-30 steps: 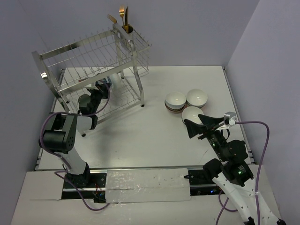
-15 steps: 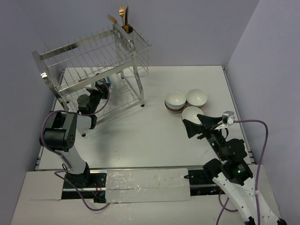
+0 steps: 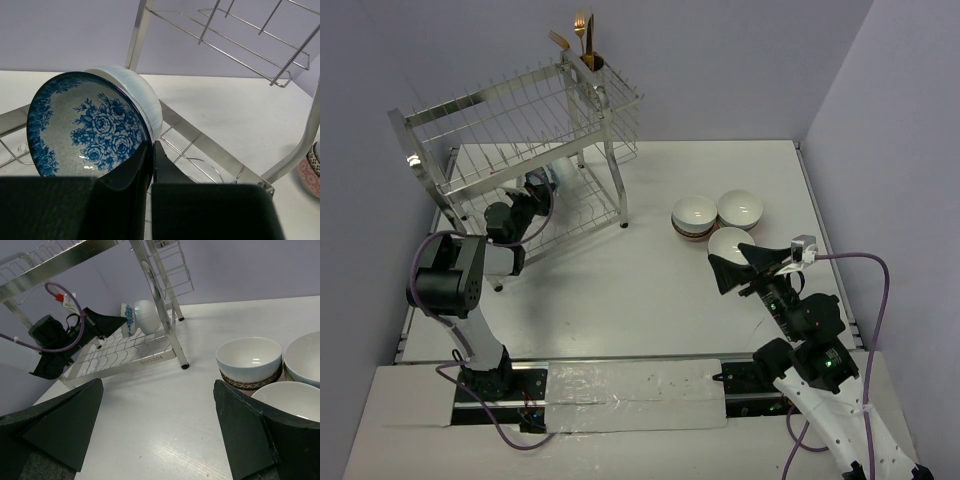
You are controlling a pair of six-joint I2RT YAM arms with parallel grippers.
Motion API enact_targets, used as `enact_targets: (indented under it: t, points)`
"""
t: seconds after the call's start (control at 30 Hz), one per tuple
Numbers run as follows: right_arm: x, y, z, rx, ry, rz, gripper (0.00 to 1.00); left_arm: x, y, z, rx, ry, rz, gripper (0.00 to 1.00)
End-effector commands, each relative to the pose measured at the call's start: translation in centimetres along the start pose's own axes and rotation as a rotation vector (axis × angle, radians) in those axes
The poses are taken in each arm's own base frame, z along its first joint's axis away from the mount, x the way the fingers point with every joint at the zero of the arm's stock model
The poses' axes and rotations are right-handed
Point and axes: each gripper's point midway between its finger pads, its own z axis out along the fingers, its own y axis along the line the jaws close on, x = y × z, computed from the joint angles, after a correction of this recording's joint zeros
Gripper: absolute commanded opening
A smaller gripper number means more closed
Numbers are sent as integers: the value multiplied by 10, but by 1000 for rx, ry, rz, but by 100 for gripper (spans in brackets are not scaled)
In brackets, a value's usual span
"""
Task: Load the bowls into the dish rack
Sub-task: Insert the bowl into the dish rack.
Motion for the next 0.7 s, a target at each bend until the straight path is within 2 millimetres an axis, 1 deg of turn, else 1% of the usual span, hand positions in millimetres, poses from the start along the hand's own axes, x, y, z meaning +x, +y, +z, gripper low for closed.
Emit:
enact_targets:
  t: [0.0, 0.2, 0.37, 0.43, 0.5, 0.67]
  points:
    - [-3, 6, 3, -37, -16, -14, 99, -53, -16, 8, 102, -185, 99, 0]
    - [-1, 7, 3, -41, -10, -14, 99, -50, -19, 12, 153, -157, 102, 0]
    - [0, 8, 4, -45, -5, -14, 99, -48, -17, 16, 167, -142, 83, 0]
    - [-1, 8, 3, -46, -6, -14, 99, -48, -18, 16, 180, -143, 75, 0]
    - [-1, 8, 3, -46, -6, -16, 99, -45, -15, 16, 181, -139, 52, 0]
    - [-2, 9, 3, -51, -11, -16, 99, -45, -11, 13, 184, -149, 10, 0]
